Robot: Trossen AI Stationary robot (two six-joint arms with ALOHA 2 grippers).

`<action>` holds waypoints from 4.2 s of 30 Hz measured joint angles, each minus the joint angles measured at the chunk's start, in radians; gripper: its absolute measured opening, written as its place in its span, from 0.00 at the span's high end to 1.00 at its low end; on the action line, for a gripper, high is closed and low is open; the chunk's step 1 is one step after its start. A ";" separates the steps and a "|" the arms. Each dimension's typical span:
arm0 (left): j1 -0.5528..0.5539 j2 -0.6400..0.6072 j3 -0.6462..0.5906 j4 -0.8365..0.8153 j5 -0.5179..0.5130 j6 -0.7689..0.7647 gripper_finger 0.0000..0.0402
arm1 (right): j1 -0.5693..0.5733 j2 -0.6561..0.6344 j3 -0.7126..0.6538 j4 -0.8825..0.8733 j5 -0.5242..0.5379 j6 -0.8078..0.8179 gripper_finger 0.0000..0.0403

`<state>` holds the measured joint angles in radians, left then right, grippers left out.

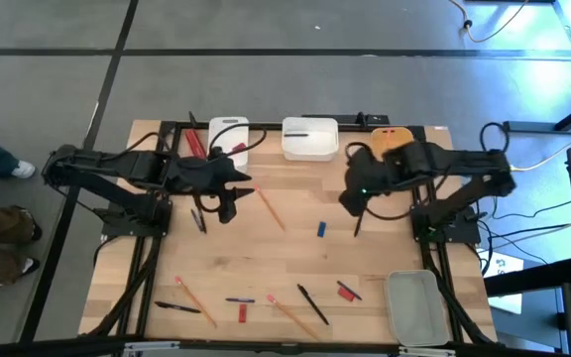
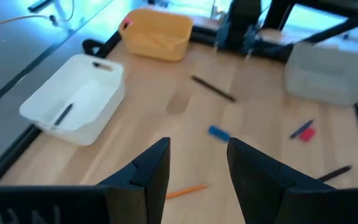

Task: Sort crayons/erasers/pens/pencils in bins
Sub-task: Put the black pen into the gray bin

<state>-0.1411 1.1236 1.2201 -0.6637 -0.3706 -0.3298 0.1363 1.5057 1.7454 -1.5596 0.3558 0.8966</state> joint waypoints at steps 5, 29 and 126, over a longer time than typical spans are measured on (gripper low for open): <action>-0.010 0.001 0.000 0.054 -0.011 -0.009 0.62 | 0.003 -0.096 -0.141 0.037 -0.041 0.213 0.74; 0.037 0.003 0.000 0.114 0.410 0.510 0.62 | 0.027 -0.110 -0.429 0.201 -0.122 0.520 0.74; 0.084 0.003 0.000 0.095 0.596 0.573 0.62 | -0.288 0.083 -0.981 0.814 -0.343 0.689 0.80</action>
<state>-0.0570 1.1263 1.2198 -0.5682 0.2253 0.2431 -0.1516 1.5890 0.7647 -0.7458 0.0125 1.5852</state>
